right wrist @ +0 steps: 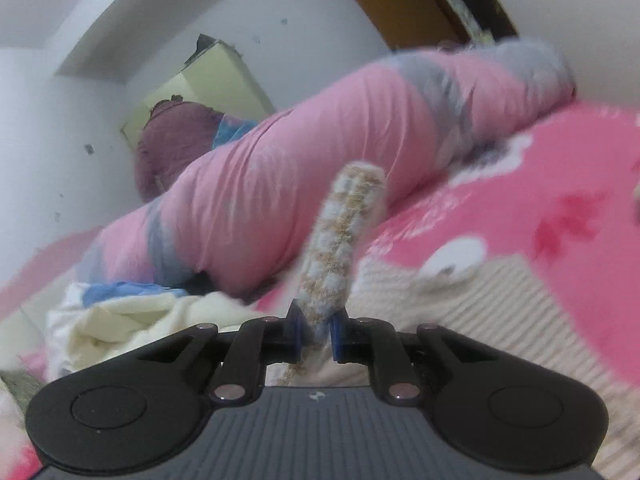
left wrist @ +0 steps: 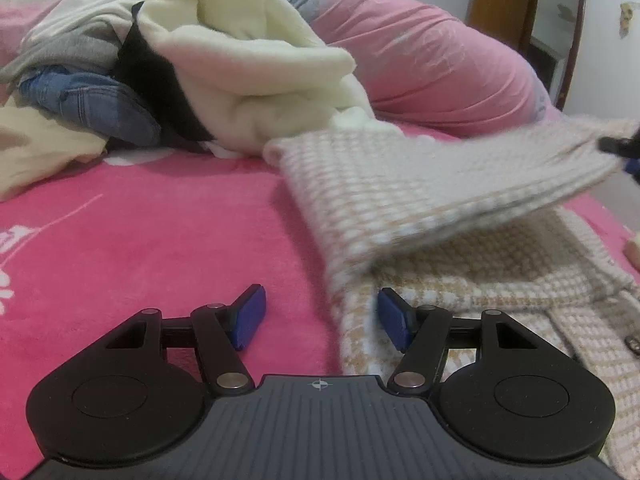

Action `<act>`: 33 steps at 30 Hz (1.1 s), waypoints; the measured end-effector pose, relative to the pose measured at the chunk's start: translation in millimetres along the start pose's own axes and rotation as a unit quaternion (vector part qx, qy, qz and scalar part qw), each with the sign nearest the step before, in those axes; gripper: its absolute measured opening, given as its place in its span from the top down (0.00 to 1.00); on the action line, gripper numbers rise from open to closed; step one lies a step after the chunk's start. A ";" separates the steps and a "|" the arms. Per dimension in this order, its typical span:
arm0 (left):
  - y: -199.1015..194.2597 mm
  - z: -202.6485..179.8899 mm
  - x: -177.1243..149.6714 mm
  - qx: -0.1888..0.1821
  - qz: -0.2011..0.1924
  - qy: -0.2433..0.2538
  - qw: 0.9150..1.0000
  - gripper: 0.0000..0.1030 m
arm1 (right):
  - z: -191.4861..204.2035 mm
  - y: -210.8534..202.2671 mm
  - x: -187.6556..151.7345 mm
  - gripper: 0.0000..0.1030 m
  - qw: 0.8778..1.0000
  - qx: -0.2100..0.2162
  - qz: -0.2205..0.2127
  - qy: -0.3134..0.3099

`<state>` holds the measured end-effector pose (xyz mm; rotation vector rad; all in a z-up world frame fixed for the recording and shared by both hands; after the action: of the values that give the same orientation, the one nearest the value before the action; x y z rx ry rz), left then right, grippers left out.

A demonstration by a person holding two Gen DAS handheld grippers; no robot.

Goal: Fold clothes
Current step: 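Grasp the cardigan edge with the right tool and fold it over the body, then lay the folded edge down and open the right tool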

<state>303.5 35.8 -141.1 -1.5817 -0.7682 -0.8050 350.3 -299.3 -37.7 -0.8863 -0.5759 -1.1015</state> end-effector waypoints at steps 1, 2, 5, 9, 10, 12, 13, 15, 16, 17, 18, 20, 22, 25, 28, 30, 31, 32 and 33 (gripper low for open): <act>0.4 -0.2 -0.2 0.002 0.001 0.002 1.000 0.39 | -10.4 0.6 -4.0 0.86 1.000 -0.013 0.006 -0.008; 0.8 -0.4 -0.3 0.003 0.002 0.003 1.000 0.38 | -26.4 6.5 -15.0 0.86 0.999 -0.035 0.027 -0.011; 1.7 -1.1 -0.6 0.007 0.005 0.010 1.000 0.38 | -67.1 23.8 -47.9 0.86 0.992 -0.091 0.088 -0.010; 3.0 -1.9 -0.8 0.011 0.007 0.016 1.000 0.37 | -42.4 5.1 -28.8 0.87 0.997 -0.060 0.039 -0.039; 3.5 -2.0 -0.9 0.012 0.007 0.018 1.000 0.37 | -33.6 -1.5 -21.0 0.87 0.997 -0.054 0.024 -0.054; 3.9 -2.3 -1.2 0.013 0.008 0.021 1.000 0.36 | -35.0 -2.4 -18.3 0.87 0.996 -0.060 0.025 -0.068; 4.1 -2.5 -1.2 0.013 0.008 0.022 1.000 0.36 | -42.9 1.9 -21.8 0.87 0.995 -0.070 0.036 -0.069; 4.0 -4.3 -1.3 0.017 0.008 0.029 0.999 0.35 | -59.1 9.9 -28.6 0.80 0.992 -0.088 0.060 -0.067; 3.9 -5.6 -1.2 0.019 0.009 0.034 0.999 0.35 | -69.2 12.9 -31.5 0.74 0.993 -0.084 0.074 -0.044; 3.3 -6.1 -1.0 0.021 0.009 0.037 0.999 0.35 | -79.1 15.8 -34.3 0.74 0.993 -0.080 0.088 -0.021; 0.9 -5.9 -0.6 0.021 0.009 0.039 0.999 0.35 | -89.0 18.7 -37.1 0.72 0.992 -0.077 0.103 0.002; -7.0 -5.3 0.5 0.022 0.008 0.045 0.999 0.35 | -102.4 11.9 -31.1 0.59 0.989 -0.092 0.109 0.034; -21.6 -4.7 1.7 0.019 -0.002 0.052 0.998 0.35 | -109.5 -0.9 -23.0 0.54 0.988 -0.112 0.104 0.036; -49.4 -0.7 16.9 0.015 -0.043 0.044 0.998 0.35 | -115.5 -26.0 -8.8 0.54 0.984 -0.152 0.089 0.017; -66.3 3.7 45.8 0.020 -0.097 0.020 0.995 0.34 | -100.8 -45.5 16.0 0.54 0.985 -0.164 0.047 -0.035; -57.6 -1.6 66.9 0.027 -0.111 0.013 0.993 0.34 | -70.8 -41.7 26.8 0.54 0.989 -0.130 0.030 -0.068; -48.5 -9.8 73.7 0.025 -0.114 0.020 0.993 0.34 | -55.2 -35.3 26.8 0.54 0.989 -0.113 0.029 -0.092; -39.1 -19.0 79.3 0.022 -0.117 0.028 0.992 0.35 | -40.0 -28.9 26.2 0.54 0.988 -0.098 0.027 -0.116; -29.7 -28.1 85.0 0.020 -0.120 0.037 0.992 0.36 | -28.3 -21.6 21.9 0.54 0.985 -0.094 0.026 -0.143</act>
<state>323.1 16.5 -50.9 -1.4331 -0.9253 -1.0102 337.5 -338.1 -29.0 -1.2294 -0.6881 -0.9979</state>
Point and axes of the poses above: each gripper's, at about its wrist camera, not at the fingertips, and y roughly the way its jaws point, z to its left, x to its top, the point moved 10 cm from there along y, roughly the way its jaws point, and after that the axes turned 3 degrees about y, right-handed, at the moved point
